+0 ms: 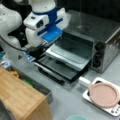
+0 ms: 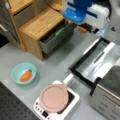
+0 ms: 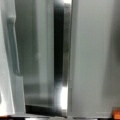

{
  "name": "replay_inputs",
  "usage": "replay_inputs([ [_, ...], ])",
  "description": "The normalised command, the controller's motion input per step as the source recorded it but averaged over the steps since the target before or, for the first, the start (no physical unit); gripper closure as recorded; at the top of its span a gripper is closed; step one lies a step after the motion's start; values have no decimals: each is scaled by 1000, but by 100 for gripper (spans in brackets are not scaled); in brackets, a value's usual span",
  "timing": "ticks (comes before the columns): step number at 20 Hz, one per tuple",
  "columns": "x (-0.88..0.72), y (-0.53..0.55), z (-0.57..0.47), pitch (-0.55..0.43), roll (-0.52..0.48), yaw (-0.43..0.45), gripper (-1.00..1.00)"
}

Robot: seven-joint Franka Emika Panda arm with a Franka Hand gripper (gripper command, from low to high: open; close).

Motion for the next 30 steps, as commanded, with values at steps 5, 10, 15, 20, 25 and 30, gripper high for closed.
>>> replay_inputs([
  [5,86,-21,9,68,44,119,-100],
  [10,322,-112,69,104,-12,68,-100],
  [15,577,-127,59,128,-25,21,-100],
  [20,609,-203,185,203,3,34,-100],
  [25,532,-296,168,218,26,65,-100],
  [30,427,-316,128,221,32,118,-100],
])
